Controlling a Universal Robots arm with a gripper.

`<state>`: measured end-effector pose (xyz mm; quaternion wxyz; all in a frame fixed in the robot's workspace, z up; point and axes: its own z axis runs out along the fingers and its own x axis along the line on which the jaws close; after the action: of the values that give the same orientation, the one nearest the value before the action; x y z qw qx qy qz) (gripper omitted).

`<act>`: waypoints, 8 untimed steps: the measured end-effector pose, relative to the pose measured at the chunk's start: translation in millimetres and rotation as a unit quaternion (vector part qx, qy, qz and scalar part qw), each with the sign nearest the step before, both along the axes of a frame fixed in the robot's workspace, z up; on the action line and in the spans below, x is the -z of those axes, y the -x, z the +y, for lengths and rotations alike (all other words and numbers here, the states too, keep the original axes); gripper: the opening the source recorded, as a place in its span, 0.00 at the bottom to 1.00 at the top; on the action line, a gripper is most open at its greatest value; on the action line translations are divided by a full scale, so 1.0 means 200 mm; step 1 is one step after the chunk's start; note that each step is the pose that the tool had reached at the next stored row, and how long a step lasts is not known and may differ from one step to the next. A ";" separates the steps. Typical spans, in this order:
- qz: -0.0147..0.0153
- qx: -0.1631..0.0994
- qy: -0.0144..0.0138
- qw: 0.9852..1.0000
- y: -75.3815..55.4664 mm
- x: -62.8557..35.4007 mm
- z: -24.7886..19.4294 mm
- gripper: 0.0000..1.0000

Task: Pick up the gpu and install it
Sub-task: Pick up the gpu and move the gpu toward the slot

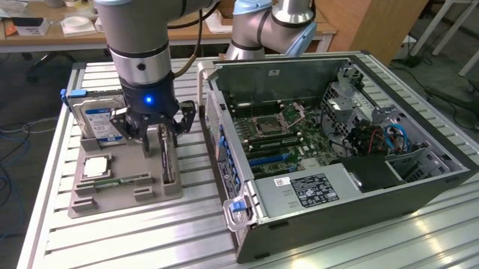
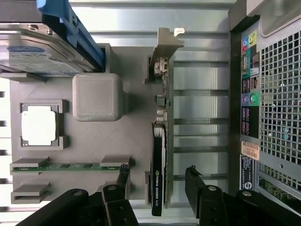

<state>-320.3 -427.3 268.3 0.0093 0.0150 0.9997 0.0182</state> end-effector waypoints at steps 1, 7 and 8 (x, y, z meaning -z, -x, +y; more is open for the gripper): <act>0.000 0.000 0.000 1.000 0.00 0.008 0.000 0.59; 0.000 0.000 0.000 1.000 0.00 0.061 0.000 0.59; 0.000 0.000 0.000 1.000 0.00 0.070 0.000 0.59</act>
<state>-319.9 -427.3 254.3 0.0093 0.0151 0.9997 0.0182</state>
